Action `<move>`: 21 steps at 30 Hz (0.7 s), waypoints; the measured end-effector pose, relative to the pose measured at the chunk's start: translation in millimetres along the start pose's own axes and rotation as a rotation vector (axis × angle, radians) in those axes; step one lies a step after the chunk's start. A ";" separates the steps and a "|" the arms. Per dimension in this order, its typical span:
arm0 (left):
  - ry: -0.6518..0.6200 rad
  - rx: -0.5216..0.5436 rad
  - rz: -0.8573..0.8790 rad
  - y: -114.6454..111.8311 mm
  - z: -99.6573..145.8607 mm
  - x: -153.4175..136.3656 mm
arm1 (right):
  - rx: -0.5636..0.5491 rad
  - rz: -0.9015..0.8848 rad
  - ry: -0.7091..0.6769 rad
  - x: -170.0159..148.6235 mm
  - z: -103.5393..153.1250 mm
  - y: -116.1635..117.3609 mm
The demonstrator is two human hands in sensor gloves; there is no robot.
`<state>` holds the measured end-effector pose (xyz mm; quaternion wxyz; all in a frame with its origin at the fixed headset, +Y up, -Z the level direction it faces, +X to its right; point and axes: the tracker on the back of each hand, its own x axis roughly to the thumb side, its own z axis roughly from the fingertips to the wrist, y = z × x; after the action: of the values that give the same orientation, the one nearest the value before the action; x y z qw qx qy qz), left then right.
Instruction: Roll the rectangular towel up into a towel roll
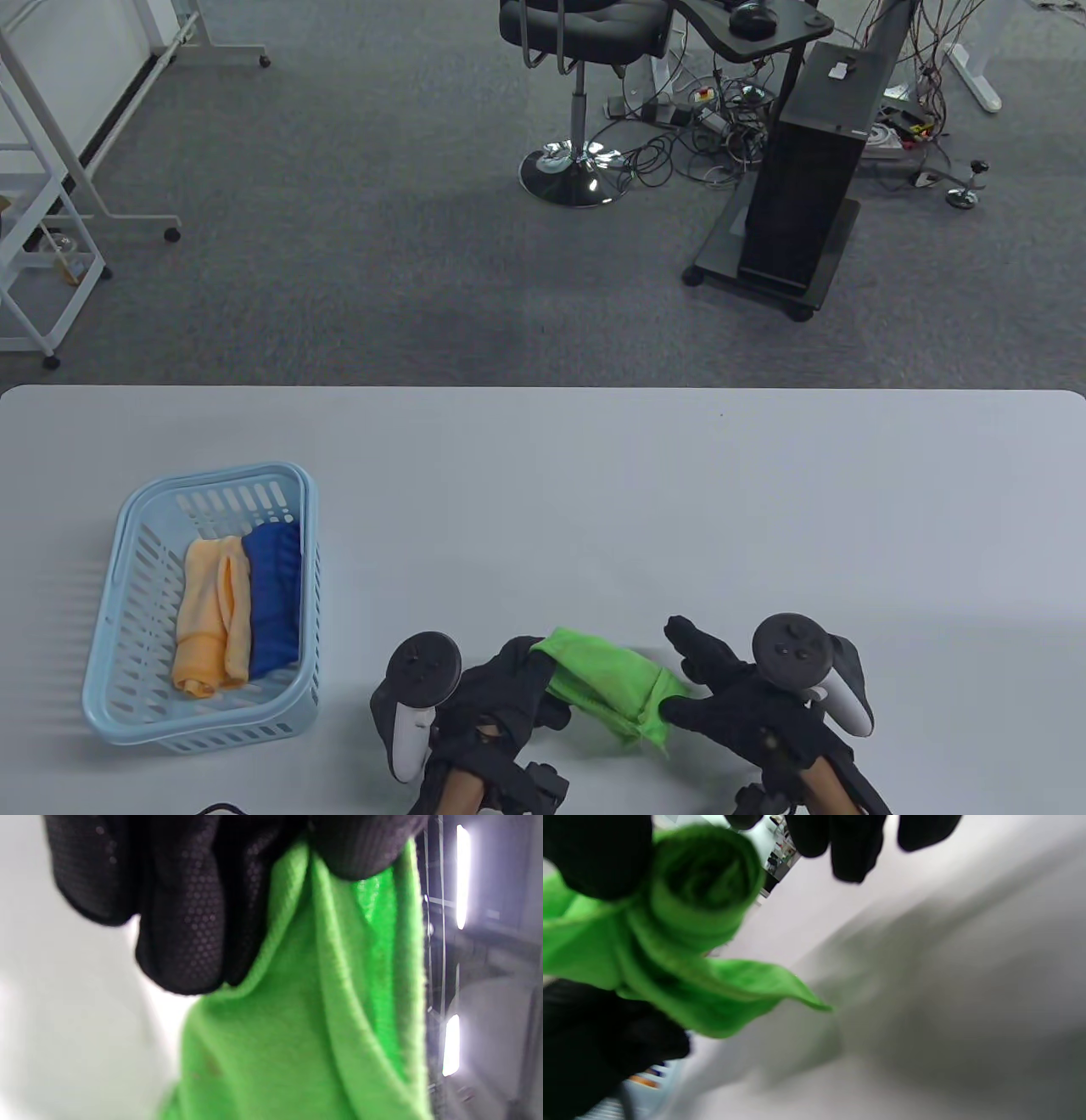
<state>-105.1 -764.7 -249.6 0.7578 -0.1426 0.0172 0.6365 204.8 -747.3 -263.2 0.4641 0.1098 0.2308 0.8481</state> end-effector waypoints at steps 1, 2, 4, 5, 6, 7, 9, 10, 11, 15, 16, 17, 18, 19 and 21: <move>0.018 -0.049 0.076 -3.0 -1.6 -4.5 | -0.004 -0.076 0.004 -0.3 -0.7 1.3; 0.032 -0.080 0.112 -5.3 -2.5 -7.2 | -0.008 -0.110 0.007 -0.2 -1.0 1.8; 0.056 -0.091 0.109 -9.5 -3.8 -12.2 | -0.065 -0.110 0.011 1.7 -0.4 2.6; 0.060 -0.071 0.066 -9.5 -4.5 -11.7 | -0.103 -0.063 0.014 3.2 0.4 1.9; 0.076 -0.054 -0.032 -8.3 -4.5 -8.7 | -0.138 0.017 0.016 4.4 1.1 0.4; 0.075 -0.033 -0.145 -5.8 -3.2 -3.5 | -0.173 0.074 0.025 6.2 2.6 -0.4; 0.065 0.061 -0.381 -1.1 2.1 9.5 | -0.284 0.199 0.036 10.3 5.7 -1.5; 0.055 0.094 -0.492 0.2 5.3 15.8 | -0.310 0.244 0.036 11.8 6.5 -1.8; 0.046 0.142 -0.629 0.5 9.8 22.5 | -0.327 0.291 0.043 13.6 7.1 -1.6; -0.185 0.204 -0.856 -12.5 21.9 43.2 | -0.372 0.374 0.024 18.9 7.2 4.1; -0.289 0.138 -0.808 -21.5 22.3 46.6 | -0.373 0.387 0.009 21.8 7.2 6.9; -0.334 0.100 -0.784 -27.4 21.8 47.7 | -0.377 0.393 -0.005 24.0 7.7 8.6; -0.357 0.025 -0.759 -36.8 19.3 47.9 | -0.383 0.397 -0.028 27.6 8.4 11.2; -0.307 -0.074 -0.767 -46.8 17.5 44.4 | -0.384 0.388 -0.048 31.4 9.3 13.8; -0.288 -0.188 -0.806 -60.6 14.5 39.3 | -0.373 0.352 -0.073 36.6 10.8 18.0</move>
<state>-41.1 -732.5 -232.1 0.9240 -0.1160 -0.2036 0.3021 176.0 -721.8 -245.9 0.3296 0.0916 0.0308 0.9392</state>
